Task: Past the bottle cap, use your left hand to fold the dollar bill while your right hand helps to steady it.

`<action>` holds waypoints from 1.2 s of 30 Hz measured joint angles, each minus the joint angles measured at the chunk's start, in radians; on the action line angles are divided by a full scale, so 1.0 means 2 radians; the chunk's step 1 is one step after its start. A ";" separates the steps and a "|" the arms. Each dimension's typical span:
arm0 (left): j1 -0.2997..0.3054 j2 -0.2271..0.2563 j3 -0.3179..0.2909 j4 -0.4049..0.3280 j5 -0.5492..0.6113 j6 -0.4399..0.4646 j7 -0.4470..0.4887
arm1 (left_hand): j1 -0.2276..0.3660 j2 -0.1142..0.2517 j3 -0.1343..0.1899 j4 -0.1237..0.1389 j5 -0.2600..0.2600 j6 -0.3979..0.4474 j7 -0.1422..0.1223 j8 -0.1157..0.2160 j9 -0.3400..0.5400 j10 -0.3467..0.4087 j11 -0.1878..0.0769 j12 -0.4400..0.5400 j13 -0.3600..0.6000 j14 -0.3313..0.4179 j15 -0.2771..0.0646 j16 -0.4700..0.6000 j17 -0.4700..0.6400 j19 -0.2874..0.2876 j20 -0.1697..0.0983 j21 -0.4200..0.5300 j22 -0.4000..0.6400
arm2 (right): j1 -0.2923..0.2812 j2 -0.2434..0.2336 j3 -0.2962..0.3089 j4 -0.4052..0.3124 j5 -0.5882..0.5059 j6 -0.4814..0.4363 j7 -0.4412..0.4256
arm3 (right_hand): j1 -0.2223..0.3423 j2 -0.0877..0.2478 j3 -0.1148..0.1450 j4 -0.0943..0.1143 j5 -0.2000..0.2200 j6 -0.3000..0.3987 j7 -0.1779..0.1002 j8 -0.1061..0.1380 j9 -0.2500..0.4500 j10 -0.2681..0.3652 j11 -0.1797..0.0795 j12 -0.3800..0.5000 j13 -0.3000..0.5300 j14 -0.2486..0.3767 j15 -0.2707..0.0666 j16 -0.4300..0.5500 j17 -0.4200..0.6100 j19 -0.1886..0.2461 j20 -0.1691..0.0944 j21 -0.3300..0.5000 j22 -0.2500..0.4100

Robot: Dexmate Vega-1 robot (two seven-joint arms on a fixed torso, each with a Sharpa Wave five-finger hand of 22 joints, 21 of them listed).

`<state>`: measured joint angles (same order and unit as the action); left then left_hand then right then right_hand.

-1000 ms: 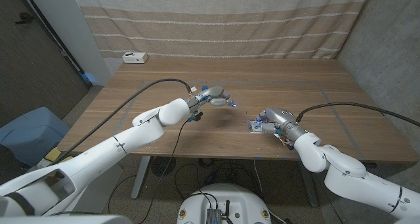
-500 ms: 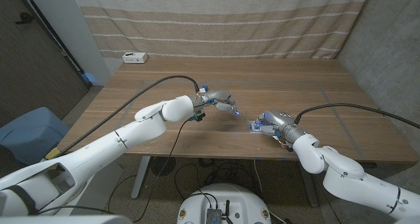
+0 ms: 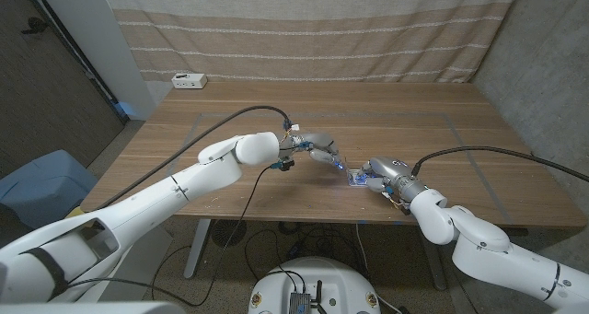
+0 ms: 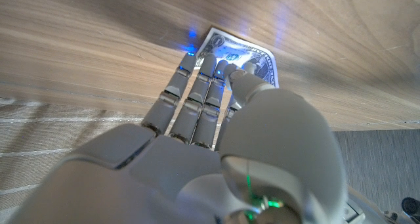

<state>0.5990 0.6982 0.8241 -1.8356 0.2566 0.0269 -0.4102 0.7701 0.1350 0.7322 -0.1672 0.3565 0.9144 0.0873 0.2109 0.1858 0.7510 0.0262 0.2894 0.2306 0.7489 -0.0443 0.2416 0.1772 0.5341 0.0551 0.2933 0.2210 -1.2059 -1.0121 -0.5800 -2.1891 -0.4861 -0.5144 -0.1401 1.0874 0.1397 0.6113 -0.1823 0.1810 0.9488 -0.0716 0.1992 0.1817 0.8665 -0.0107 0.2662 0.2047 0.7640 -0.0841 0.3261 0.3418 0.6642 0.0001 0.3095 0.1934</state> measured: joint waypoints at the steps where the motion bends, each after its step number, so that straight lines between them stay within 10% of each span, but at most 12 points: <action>1: 0.000 0.000 0.000 0.000 -0.002 -0.002 -0.004 | -0.002 0.002 -0.001 0.001 0.000 -0.002 -0.002 -0.002 0.000 -0.002 -0.002 -0.001 -0.001 -0.001 0.001 -0.001 0.000 -0.001 0.001 0.000 0.000 | 0.000 0.000 -0.001 0.000 0.000 0.000 0.000 | 0.000 0.000 0.000 0.000 0.000 0.000 0.000 -0.002 0.000 0.000 0.000 0.000 0.000 0.000 0.000 0.000 0.000 0.000 0.000 0.000 0.000; 11: -0.014 -0.013 0.009 0.016 -0.016 -0.017 -0.031 | -0.026 0.012 -0.010 0.014 -0.003 -0.024 -0.008 -0.013 0.000 -0.015 -0.002 -0.017 -0.007 -0.033 0.012 -0.012 0.009 -0.045 0.018 -0.009 0.000 | 0.002 -0.003 -0.004 0.002 -0.003 -0.001 0.004 | -0.003 -0.003 0.002 0.002 0.000 0.000 0.000 -0.002 0.000 0.003 -0.003 -0.002 -0.002 0.000 0.000 -0.002 -0.002 0.000 0.000 0.002 0.000; 17: -0.028 -0.022 0.020 0.025 -0.013 -0.018 -0.044 | -0.067 0.024 -0.018 0.045 -0.009 -0.054 -0.007 -0.017 0.000 -0.035 -0.004 -0.033 -0.013 -0.072 0.023 -0.019 0.017 -0.097 0.030 -0.024 0.002 | 0.000 -0.005 -0.004 0.000 -0.005 -0.002 0.005 | -0.003 -0.003 0.002 0.002 0.000 -0.002 -0.002 -0.002 0.000 0.003 -0.003 -0.002 -0.002 0.000 0.000 -0.002 -0.002 0.000 0.000 0.002 0.000; 36: -0.053 -0.041 0.057 0.039 0.053 -0.009 -0.062 | -0.131 0.028 -0.015 0.100 -0.018 -0.133 -0.018 -0.021 0.000 -0.103 -0.013 -0.054 -0.018 -0.141 0.036 -0.025 0.023 -0.155 0.029 -0.034 0.005 | -0.003 -0.008 -0.001 -0.008 -0.002 -0.010 0.010 | -0.005 -0.005 0.004 0.004 -0.002 -0.002 -0.002 -0.004 0.000 0.003 -0.003 -0.004 -0.002 0.000 0.000 -0.002 0.000 0.000 0.000 0.004 0.000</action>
<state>0.4932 0.6159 0.9387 -1.7575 0.3617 0.0088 -0.5334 0.5088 0.1911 0.7031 0.0321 0.3198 0.6493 0.0509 0.1695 0.1862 0.5460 -0.0003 0.1810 0.1951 0.4666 0.0268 0.1918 0.2229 0.2231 0.1124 0.2253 0.2305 -1.2112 -1.0280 -0.5818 -2.2059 -0.4897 -0.5341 -0.1203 1.0766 0.1289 0.6197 -0.1738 0.1773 0.9448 -0.0753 0.1920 0.1818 0.8718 -0.0160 0.2584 0.2000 0.7642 -0.0841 0.3221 0.3414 0.6643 0.0001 0.3178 0.1932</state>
